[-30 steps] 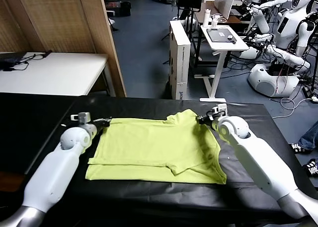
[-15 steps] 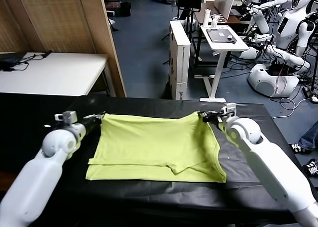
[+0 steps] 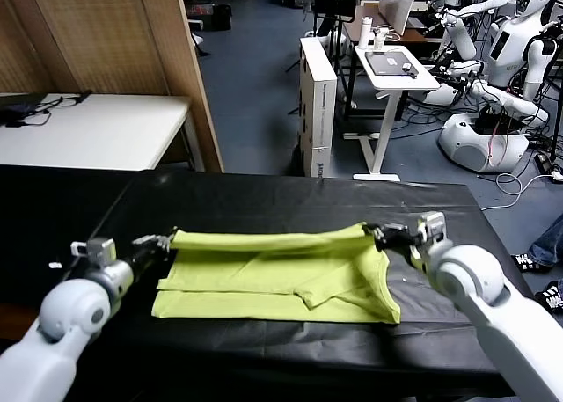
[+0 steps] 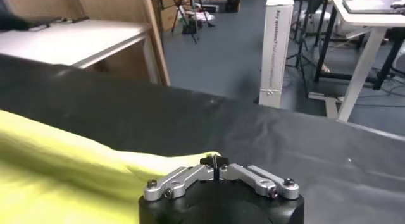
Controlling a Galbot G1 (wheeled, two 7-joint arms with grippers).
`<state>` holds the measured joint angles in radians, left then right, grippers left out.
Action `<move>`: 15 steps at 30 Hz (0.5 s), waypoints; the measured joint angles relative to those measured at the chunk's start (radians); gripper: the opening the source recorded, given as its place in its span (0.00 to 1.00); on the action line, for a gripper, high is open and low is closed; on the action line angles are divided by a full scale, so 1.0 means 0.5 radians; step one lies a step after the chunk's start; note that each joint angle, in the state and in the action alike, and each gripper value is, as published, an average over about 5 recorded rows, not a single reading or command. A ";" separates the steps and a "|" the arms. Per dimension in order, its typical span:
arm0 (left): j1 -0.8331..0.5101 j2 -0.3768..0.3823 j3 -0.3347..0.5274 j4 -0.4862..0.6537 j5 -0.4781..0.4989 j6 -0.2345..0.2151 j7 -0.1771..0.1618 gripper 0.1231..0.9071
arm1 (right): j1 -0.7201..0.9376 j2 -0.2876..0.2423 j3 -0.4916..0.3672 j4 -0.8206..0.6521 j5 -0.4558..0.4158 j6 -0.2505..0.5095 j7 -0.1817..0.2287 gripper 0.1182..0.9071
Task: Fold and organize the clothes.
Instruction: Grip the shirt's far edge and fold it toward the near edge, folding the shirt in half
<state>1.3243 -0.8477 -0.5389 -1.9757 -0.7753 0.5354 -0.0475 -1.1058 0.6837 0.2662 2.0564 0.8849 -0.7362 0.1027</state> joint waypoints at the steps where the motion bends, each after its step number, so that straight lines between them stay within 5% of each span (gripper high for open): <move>1: 0.032 -0.007 -0.011 -0.010 0.009 -0.001 0.001 0.03 | -0.023 -0.006 -0.001 0.009 0.001 0.000 0.002 0.03; 15: 0.287 -0.069 -0.127 -0.069 0.056 -0.012 -0.012 0.03 | -0.172 -0.012 -0.028 0.008 -0.053 -0.001 0.015 0.03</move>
<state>1.4680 -0.8822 -0.6023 -2.0102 -0.7472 0.5296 -0.0534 -1.1918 0.6776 0.2521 2.0606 0.8582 -0.7365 0.1104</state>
